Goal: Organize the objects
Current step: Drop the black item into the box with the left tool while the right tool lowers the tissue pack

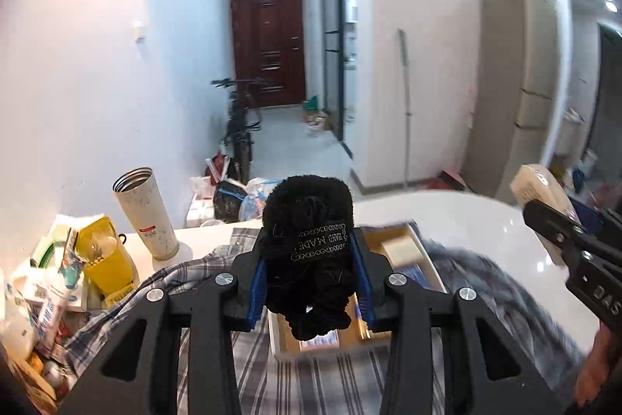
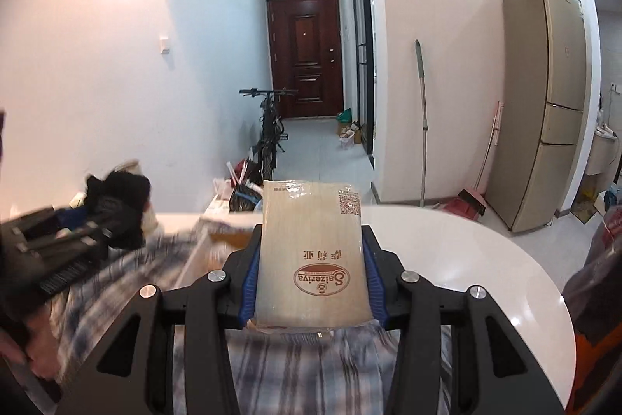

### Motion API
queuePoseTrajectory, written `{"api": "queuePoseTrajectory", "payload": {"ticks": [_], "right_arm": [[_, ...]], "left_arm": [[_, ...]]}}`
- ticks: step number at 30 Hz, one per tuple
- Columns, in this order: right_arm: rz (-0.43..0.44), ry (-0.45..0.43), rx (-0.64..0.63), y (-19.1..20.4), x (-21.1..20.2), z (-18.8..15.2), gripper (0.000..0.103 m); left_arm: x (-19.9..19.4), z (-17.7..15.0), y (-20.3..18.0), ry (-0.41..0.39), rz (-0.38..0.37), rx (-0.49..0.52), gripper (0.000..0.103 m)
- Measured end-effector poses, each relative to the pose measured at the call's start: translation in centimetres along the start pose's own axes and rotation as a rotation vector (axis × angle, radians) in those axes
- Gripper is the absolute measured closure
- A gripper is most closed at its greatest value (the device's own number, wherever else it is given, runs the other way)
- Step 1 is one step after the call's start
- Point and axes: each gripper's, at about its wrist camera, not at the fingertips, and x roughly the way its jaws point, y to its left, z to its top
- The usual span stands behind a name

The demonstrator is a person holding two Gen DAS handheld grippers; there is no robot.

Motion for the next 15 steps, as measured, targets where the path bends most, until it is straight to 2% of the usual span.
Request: {"api": "queuePoseTrajectory", "payload": {"ticks": [1,4,9,15], "right_arm": [[-0.004,0.008,0.003,0.4,0.9,0.6,0.059],[-0.017,0.03,0.024,1.1,3.5,1.9,0.059],[0.03,0.071,0.079,1.4,6.6,1.5,0.059],[0.058,0.112,0.055,1.9,9.3,-0.4,0.059]], "left_arm": [[0.9,0.3,0.5,0.027,-0.017,-0.023,0.063],[1.9,0.0,1.1,0.017,-0.086,-0.069,0.063],[4.2,-2.0,0.7,0.062,-0.088,-0.031,0.063],[5.7,-2.7,1.0,0.086,-0.094,-0.049,0.063]]}}
